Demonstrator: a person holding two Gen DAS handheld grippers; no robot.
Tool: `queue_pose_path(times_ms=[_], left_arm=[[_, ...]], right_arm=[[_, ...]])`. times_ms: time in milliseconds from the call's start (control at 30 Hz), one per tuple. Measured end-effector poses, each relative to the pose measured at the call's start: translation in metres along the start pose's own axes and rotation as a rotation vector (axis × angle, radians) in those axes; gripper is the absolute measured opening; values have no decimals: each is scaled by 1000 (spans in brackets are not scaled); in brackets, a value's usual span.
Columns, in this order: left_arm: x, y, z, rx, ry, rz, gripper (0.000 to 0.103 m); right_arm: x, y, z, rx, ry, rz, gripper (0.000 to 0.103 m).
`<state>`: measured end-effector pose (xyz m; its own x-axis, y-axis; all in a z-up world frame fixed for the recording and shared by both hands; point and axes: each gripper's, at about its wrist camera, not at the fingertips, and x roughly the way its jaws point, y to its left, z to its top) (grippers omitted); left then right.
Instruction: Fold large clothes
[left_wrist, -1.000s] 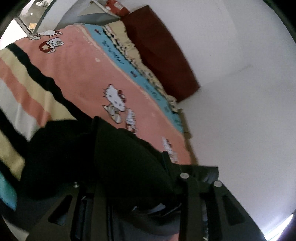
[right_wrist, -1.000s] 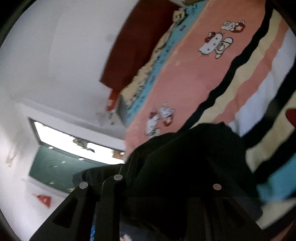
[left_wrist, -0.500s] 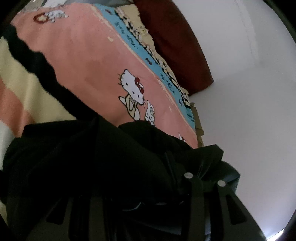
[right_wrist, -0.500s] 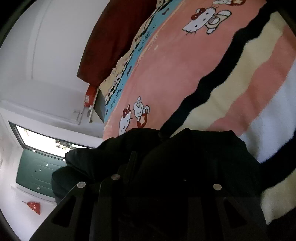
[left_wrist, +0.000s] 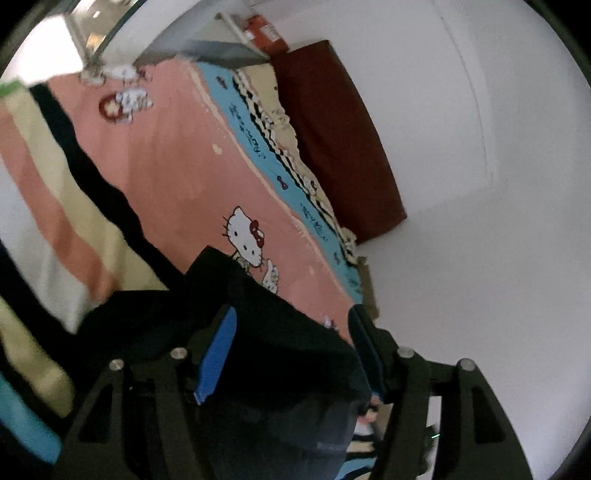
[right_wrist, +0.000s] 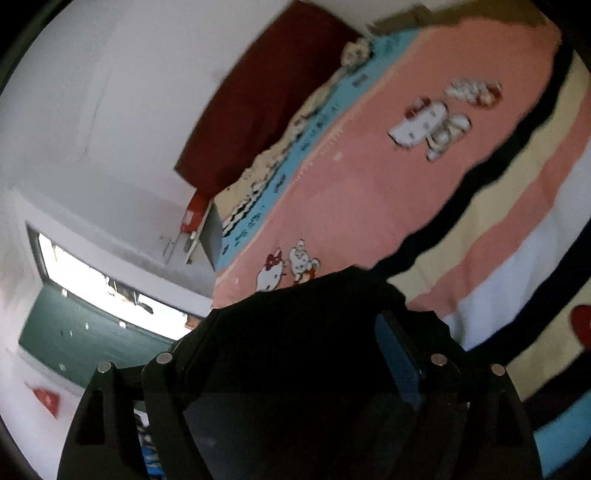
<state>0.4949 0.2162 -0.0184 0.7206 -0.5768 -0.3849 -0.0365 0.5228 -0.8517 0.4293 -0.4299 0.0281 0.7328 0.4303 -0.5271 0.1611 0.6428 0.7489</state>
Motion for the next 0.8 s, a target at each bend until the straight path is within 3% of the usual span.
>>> queue_pose_path(times_ms=[200, 333, 467, 667, 800], left_arm=[[-3, -53, -43, 244, 95, 163, 61], [31, -81, -81, 430, 164, 263, 61], [81, -100, -107, 553, 224, 312, 61], [171, -117, -111, 717, 281, 420, 63], [224, -103, -96, 716, 301, 512, 70]], right_arm=[[-17, 60, -36, -236, 60, -76, 82], [-1, 94, -66, -411, 99, -146, 82], [33, 119, -86, -565, 137, -210, 82], [102, 122, -70, -617, 199, -269, 82], [144, 108, -52, -650, 233, -358, 87]])
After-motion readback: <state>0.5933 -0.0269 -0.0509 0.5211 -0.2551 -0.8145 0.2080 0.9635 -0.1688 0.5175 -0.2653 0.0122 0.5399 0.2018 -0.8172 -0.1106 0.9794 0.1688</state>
